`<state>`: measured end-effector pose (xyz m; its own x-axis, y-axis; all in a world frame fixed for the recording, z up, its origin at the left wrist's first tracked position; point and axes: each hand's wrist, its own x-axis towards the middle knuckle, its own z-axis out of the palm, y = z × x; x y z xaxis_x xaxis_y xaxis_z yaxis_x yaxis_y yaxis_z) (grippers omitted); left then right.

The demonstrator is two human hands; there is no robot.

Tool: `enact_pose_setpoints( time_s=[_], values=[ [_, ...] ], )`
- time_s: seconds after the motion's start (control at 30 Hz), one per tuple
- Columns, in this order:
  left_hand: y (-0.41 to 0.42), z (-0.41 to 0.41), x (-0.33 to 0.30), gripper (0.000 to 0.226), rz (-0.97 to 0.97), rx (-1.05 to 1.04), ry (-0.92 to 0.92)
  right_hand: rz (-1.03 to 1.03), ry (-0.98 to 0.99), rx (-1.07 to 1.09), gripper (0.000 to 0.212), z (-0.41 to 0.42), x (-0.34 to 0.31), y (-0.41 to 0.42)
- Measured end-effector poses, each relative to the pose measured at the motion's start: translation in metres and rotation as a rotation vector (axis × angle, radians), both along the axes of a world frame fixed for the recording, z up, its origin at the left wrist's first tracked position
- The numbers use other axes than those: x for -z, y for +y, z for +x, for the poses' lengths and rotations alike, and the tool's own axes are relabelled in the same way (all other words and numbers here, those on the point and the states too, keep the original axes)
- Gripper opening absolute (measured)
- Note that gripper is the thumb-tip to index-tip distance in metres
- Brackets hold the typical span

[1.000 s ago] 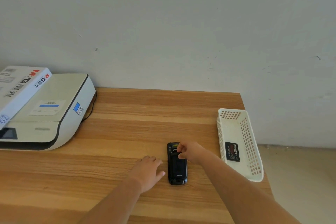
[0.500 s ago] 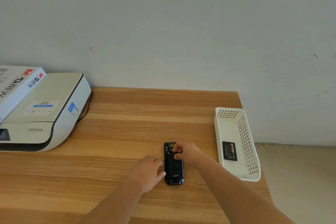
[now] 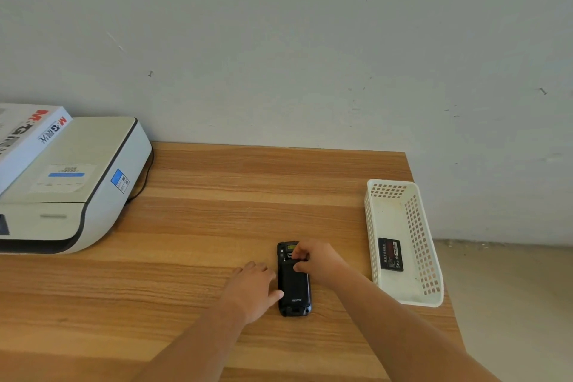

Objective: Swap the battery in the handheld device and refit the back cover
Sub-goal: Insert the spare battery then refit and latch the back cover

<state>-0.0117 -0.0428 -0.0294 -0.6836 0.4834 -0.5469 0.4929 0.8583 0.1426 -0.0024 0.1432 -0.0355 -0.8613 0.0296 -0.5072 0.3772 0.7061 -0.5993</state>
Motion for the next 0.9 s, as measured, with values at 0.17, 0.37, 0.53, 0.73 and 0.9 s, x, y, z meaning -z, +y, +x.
enact_pose_setpoints(
  time_s=[0.17,0.37,0.53,0.73,0.9],
  values=[
    [0.003,0.001,0.002,0.051,0.017,-0.006,-0.015,0.032,0.022,-0.097,0.025,-0.001,-0.007,-0.001],
    [0.007,0.000,0.003,0.050,0.024,-0.005,-0.019,0.059,0.036,-0.133,0.025,-0.001,-0.007,0.000],
    [0.008,0.000,0.005,0.047,0.014,0.006,-0.009,0.071,-0.006,-0.155,0.032,0.000,-0.001,0.001],
    [0.008,-0.002,0.003,0.040,0.033,-0.025,0.030,0.105,0.019,-0.162,0.042,0.007,0.013,0.000],
    [0.005,-0.002,0.003,0.041,0.063,0.016,0.069,0.162,0.063,-0.204,0.049,0.018,0.019,-0.003]
  ],
)
